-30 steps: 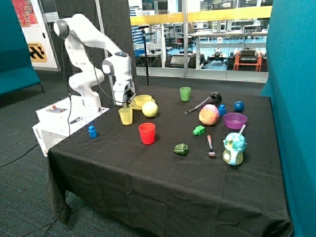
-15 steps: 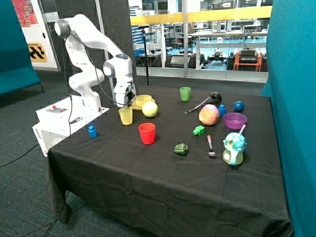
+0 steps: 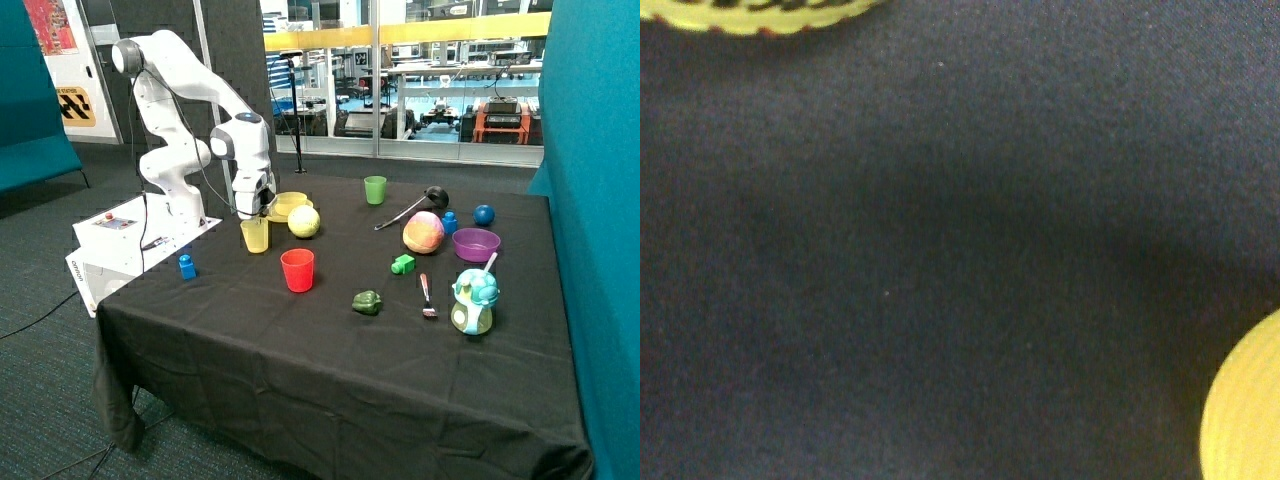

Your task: Place the bowl on the plate and the cup in the bowl matching the color

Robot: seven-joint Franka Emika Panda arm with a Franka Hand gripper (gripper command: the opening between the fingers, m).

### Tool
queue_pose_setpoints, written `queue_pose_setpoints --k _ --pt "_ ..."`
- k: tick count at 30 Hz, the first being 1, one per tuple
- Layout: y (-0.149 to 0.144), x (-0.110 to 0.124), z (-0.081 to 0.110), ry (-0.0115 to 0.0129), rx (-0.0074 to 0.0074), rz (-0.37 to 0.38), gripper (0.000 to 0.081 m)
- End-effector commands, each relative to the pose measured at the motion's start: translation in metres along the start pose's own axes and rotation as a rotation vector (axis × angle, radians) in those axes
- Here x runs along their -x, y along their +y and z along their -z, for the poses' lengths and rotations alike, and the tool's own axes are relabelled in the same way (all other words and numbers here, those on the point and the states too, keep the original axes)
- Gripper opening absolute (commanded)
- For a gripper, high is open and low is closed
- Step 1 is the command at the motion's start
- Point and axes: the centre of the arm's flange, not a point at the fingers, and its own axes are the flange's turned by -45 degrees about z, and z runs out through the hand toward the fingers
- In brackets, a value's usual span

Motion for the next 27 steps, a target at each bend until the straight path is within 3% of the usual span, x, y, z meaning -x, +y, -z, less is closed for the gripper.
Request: queue_pose_setpoints --k 1,27 --pt "-0.0011 -0.0022 -0.0034 -0.0015 0.0011 -0.019 0.0023" --pt "-0.0023 -0.0101 0.0001 -0.0015 0.0012 -0.045 0.0000"
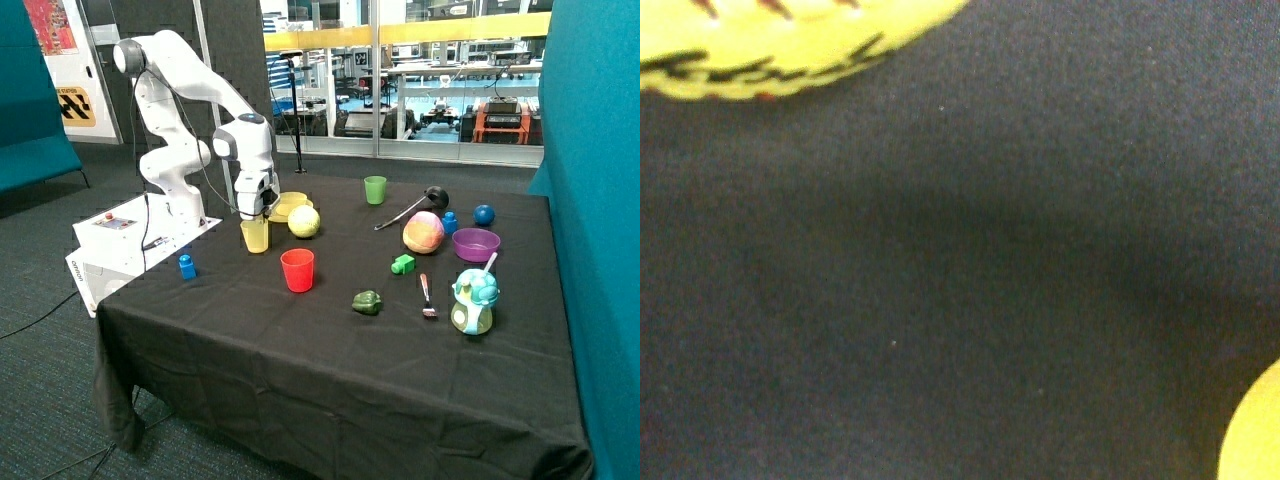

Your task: Place the bowl on the plate and the cup in the bowl matching the color

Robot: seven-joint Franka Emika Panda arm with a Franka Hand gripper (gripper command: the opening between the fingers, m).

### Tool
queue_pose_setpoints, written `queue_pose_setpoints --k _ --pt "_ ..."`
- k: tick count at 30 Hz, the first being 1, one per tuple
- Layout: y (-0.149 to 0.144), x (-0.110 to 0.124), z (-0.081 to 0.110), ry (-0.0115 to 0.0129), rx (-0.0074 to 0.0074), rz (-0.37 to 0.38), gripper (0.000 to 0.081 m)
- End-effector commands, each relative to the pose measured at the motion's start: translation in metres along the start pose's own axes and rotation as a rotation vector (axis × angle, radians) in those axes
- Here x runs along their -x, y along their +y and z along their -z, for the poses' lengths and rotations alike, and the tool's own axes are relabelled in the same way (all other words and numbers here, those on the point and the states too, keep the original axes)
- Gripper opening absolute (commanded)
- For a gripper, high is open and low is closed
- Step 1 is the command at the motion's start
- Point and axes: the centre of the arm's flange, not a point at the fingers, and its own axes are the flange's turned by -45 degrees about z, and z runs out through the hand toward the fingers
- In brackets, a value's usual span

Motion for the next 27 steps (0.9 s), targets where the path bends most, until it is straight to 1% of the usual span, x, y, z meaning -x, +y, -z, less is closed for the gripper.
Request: queue_pose_setpoints --k 1,10,16,27 --pt "-0.001 -0.002 0.002 -0.0035 0.0011 -0.012 0.0000" --pt "0.001 0.003 0.002 -0.0035 0.0011 -0.030 0.0000" --pt "0.001 0.003 0.006 -0.0035 0.0011 -0.034 0.0000" --pt "-0.004 -0.012 0.032 -0.0035 0.0011 -0.014 0.0000"
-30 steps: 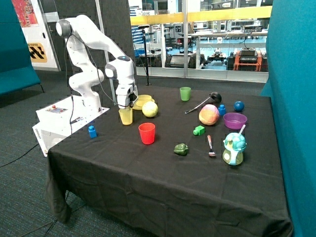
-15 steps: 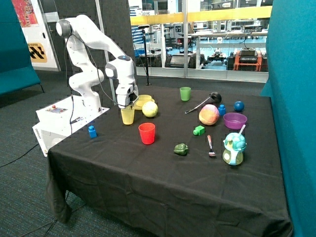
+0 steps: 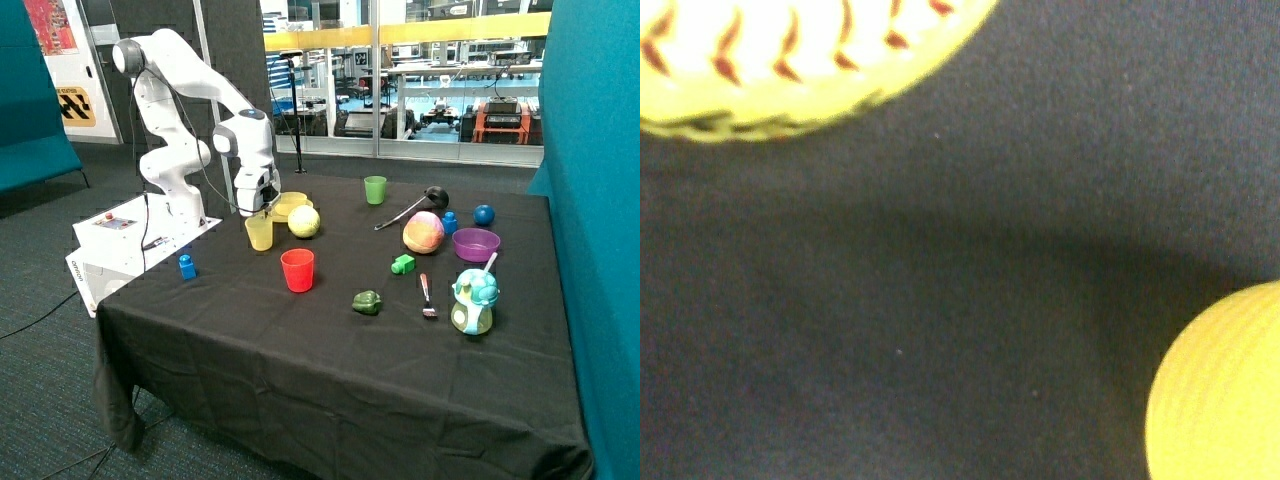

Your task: Place the bowl on the plate and the cup in the bowl matching the color

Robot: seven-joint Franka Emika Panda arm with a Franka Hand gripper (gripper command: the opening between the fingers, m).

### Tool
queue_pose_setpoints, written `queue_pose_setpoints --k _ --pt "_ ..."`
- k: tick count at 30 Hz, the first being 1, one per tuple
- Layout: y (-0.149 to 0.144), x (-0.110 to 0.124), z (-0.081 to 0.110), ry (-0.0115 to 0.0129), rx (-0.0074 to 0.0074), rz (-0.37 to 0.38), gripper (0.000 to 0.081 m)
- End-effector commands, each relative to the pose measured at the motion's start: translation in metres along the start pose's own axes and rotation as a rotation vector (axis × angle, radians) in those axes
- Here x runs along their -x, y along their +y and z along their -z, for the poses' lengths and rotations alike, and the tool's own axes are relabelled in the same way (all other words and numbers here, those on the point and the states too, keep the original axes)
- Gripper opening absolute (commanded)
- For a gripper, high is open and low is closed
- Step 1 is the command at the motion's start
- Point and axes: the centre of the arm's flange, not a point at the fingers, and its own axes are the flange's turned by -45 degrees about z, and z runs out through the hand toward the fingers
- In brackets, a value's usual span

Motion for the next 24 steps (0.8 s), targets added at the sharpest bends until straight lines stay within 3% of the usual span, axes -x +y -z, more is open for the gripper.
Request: queue_pose_setpoints --k 1,12,24 --pt "-0.005 -0.010 0.021 -0.0009 0.0007 0.014 0.0000" --pt "-0.029 -0.026 0.052 -0.0009 0.0007 0.087 0.0000" --pt "-0.109 -0.048 0.079 -0.0010 0.0006 0.290 0.0000"
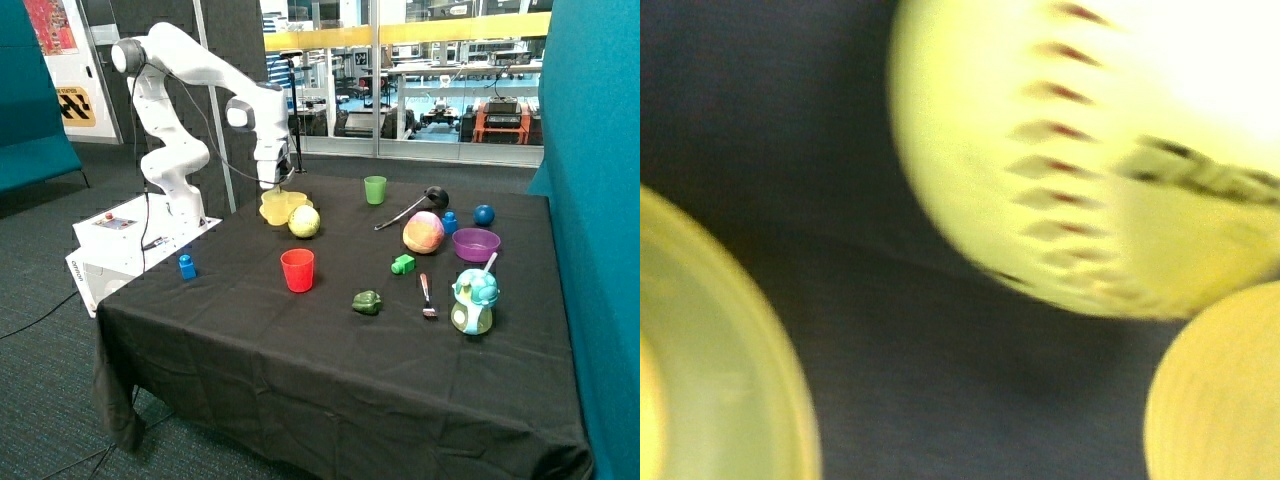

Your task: Place the bowl on the plate and the cup in the bowl matching the color

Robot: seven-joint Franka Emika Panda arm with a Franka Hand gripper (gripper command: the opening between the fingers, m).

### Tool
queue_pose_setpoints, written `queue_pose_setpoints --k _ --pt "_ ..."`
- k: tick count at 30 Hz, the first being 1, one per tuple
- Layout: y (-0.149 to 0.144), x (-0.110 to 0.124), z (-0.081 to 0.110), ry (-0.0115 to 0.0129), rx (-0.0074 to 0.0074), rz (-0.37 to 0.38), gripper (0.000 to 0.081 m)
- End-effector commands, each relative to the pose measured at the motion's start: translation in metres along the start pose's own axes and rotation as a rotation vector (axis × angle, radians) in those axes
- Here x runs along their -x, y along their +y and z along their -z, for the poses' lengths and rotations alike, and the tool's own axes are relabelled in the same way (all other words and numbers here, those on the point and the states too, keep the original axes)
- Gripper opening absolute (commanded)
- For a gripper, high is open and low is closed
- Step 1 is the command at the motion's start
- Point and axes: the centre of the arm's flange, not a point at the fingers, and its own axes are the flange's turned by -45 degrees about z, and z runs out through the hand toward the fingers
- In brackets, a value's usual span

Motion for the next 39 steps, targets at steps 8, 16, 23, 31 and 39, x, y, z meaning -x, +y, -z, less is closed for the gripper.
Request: queue_pose_setpoints --k 8,16,23,31,39 --pt "-0.098 -0.027 0.024 0.0015 -0.0034 0.257 0.0000" --pt "-0.132 -0.021 0.025 0.0016 -0.0033 0.332 0.0000" --pt "-0.145 -0.016 0.024 0.0016 -0.0033 0.353 0.0000" --pt "-0.180 -0.012 0.018 0.0017 -0.0033 0.403 0.0000" --pt "-0.204 -0.003 0.008 0.0018 -0.0032 0.453 0.0000"
